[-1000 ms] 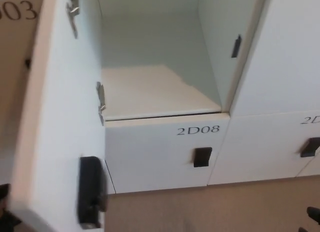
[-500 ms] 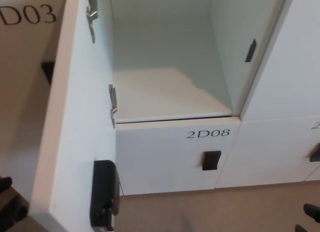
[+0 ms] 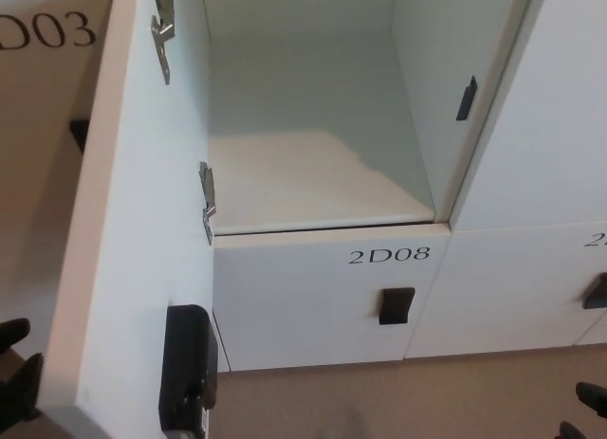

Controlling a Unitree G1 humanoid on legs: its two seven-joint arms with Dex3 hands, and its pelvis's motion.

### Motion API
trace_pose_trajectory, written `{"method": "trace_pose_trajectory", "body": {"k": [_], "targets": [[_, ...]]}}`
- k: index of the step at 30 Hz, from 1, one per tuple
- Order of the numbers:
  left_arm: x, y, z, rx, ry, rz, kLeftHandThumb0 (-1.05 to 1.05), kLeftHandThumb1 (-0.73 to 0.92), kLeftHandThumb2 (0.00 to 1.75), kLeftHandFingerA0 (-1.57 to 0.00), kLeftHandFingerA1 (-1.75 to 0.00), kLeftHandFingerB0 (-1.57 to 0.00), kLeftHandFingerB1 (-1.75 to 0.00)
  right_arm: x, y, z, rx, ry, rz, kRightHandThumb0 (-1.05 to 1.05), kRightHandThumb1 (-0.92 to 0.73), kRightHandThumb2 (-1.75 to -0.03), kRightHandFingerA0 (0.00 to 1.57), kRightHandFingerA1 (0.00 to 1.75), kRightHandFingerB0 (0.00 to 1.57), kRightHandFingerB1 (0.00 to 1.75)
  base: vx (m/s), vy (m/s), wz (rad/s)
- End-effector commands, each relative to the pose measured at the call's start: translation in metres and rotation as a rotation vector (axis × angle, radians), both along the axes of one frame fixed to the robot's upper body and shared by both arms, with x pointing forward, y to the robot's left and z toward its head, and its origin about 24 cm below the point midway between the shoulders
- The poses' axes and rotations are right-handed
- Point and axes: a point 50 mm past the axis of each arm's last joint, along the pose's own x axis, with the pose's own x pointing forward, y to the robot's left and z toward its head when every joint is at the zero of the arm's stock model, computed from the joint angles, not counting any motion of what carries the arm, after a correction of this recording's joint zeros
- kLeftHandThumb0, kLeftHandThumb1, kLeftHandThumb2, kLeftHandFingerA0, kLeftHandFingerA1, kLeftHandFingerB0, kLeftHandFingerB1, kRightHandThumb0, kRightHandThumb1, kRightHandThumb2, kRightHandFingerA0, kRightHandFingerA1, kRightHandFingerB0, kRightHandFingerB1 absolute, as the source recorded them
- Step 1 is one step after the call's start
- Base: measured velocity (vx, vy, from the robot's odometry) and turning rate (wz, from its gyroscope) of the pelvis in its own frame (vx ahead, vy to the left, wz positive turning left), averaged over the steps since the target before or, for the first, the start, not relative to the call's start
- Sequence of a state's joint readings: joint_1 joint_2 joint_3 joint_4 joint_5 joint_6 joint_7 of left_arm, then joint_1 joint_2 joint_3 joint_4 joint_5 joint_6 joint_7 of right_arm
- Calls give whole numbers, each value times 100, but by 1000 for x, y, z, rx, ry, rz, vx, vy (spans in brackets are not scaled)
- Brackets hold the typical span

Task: The robot walks towards an open cabinet and lifts its left hand to push the door towards the right to close it.

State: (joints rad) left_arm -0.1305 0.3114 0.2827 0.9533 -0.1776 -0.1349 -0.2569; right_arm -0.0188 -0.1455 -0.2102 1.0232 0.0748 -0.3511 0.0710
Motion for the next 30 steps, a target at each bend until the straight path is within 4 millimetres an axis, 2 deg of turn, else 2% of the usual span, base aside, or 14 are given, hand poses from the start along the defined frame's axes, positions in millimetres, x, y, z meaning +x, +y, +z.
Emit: {"method": "trace_pose_trajectory", "body": {"k": [1,5,6,11,12,13,14,15,16,17,20,21,26,30], "targets": [[0,-22,14,19,-158,-97,-38,64,58,-55,-60,-39,-50,-3,-7,2,-21,-9,-4,-31,-62,-58,74,48,44,37,0,0,0],[-5,-60,32,61,-266,-237,-41,68,59,-51,-48,-35,-44,-4,-8,2,-27,-1,-3,-30,-63,-59,74,47,44,37,0,0,0],[0,-89,44,57,-329,-316,-46,51,86,-49,-59,-32,-53,-6,-7,1,-25,4,-5,-30,-63,-59,73,47,44,37,0,0,0],[14,-185,86,15,-526,-559,-42,64,60,-59,-43,-41,-35,-10,-4,-1,-13,8,-1,-30,-63,-59,73,47,44,37,0,0,0],[23,-251,102,-76,-596,-719,-42,63,60,-64,-41,-48,-36,-10,-3,-1,-3,0,-8,-30,-62,-58,74,48,45,38,0,0,0],[23,-251,102,-76,-596,-719,-42,63,60,-64,-41,-48,-36,-10,-3,-1,-3,0,-8,-30,-62,-58,74,48,45,38,0,0,0],[23,-295,119,-129,-647,-835,-42,63,60,-64,-41,-48,-36,-11,-2,-1,4,-6,-13,-30,-62,-58,74,48,45,38,0,0,0],[10,-370,147,-231,-675,-1055,-33,85,67,-27,-73,-19,-45,-15,-1,-2,6,-8,-14,-32,-61,-58,73,50,47,40,0,0,0],[-8,-414,168,-267,-695,-1214,-33,85,67,-27,-73,-19,-45,-18,0,-3,7,-9,-14,-32,-61,-58,73,50,47,40,0,0,0],[-32,-454,192,-318,-726,-1388,23,92,175,0,0,0,0,-14,2,-2,3,-20,-11,-32,-61,-58,73,50,47,40,3,-13,9],[-59,-486,213,-351,-766,-1555,23,92,175,0,0,0,0,-8,3,0,-1,-35,-7,-32,-61,-58,73,50,47,40,2,-14,7],[-84,-506,219,-387,-769,-1683,-31,58,58,-70,-52,-51,-36,-5,4,3,-9,-55,-8,-35,-58,-57,76,50,46,38,0,0,0],[-138,-525,218,-458,-663,-1954,-36,63,59,-65,-57,-48,-36,-2,2,10,-24,-79,28,-29,-63,-59,70,49,43,38,0,0,0],[-144,-524,210,-461,-614,-1974,-36,64,59,-64,-56,-48,-36,-3,2,12,-31,-87,52,-31,-60,-58,73,50,44,38,-3,-4,-2]]}}
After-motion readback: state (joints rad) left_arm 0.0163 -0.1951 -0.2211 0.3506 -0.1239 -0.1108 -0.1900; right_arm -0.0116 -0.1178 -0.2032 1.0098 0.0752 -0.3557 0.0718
